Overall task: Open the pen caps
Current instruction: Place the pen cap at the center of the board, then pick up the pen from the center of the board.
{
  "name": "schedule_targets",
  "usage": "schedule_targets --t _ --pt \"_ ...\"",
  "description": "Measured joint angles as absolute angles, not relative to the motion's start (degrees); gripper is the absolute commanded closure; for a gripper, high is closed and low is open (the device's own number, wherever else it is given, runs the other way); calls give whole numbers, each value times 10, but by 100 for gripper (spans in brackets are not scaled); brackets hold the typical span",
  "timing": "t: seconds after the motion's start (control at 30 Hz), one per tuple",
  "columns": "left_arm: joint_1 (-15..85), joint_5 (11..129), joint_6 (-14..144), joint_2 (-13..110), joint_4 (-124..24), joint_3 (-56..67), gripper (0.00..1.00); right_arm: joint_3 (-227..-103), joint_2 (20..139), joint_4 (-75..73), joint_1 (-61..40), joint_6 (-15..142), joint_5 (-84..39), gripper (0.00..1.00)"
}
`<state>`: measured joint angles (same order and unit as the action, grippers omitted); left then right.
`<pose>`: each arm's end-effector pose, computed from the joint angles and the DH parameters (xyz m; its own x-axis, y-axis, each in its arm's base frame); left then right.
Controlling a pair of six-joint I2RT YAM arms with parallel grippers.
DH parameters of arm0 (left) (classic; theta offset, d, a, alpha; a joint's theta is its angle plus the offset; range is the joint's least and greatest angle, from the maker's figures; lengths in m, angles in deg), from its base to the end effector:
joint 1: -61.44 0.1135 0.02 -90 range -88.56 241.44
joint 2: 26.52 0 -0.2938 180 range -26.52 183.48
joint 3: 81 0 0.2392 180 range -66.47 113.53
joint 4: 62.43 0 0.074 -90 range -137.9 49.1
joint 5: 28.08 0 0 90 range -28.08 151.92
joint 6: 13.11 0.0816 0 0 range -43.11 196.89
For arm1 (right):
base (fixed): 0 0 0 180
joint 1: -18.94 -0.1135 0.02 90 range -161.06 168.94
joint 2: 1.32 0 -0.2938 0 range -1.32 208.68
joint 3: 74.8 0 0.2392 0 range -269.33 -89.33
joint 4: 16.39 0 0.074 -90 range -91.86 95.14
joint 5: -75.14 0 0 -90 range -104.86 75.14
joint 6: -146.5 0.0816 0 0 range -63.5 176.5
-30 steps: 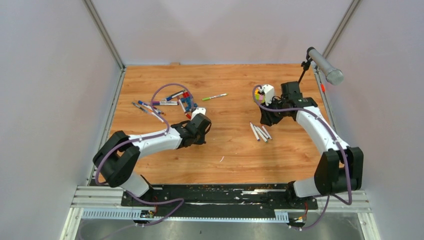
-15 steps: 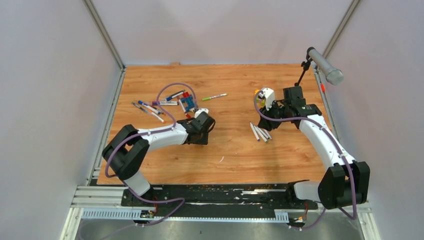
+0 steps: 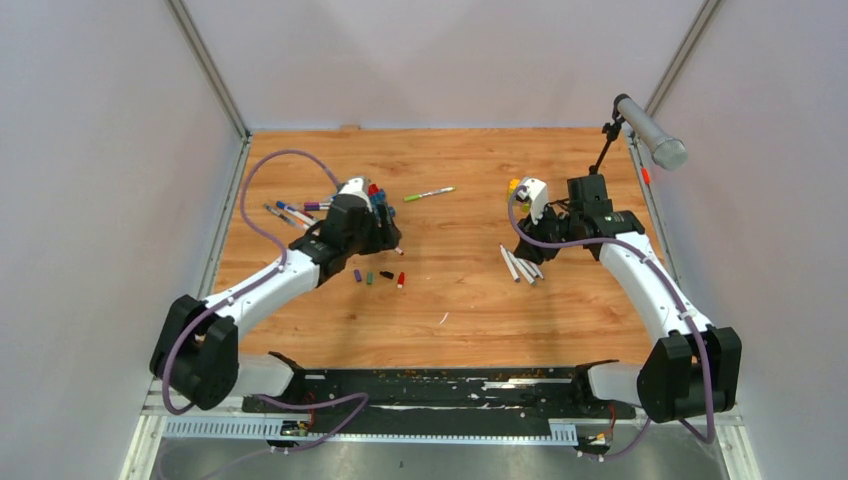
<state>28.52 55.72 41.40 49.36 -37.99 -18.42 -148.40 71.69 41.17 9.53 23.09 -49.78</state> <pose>0.2598 -0.1577 0.2484 -0.6904 -0.2406 -0.6823 0.0832 0.9104 -0.4053 0.2391 0.0870 0.2788 -0.4471 -0.5317 -0.7193 -0.8243 0.5572 0.1005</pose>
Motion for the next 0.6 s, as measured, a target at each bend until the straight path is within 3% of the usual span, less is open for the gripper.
schedule_targets --t 0.2,0.33,0.6 --pt "363 610 334 531 -430 -195 25 -1482 716 412 95 227 -499 64" --pt "361 592 280 622 -338 -94 36 -1482 716 411 95 227 -500 64" --pt "348 532 238 782 -150 99 38 -1482 716 411 95 224 -500 64"
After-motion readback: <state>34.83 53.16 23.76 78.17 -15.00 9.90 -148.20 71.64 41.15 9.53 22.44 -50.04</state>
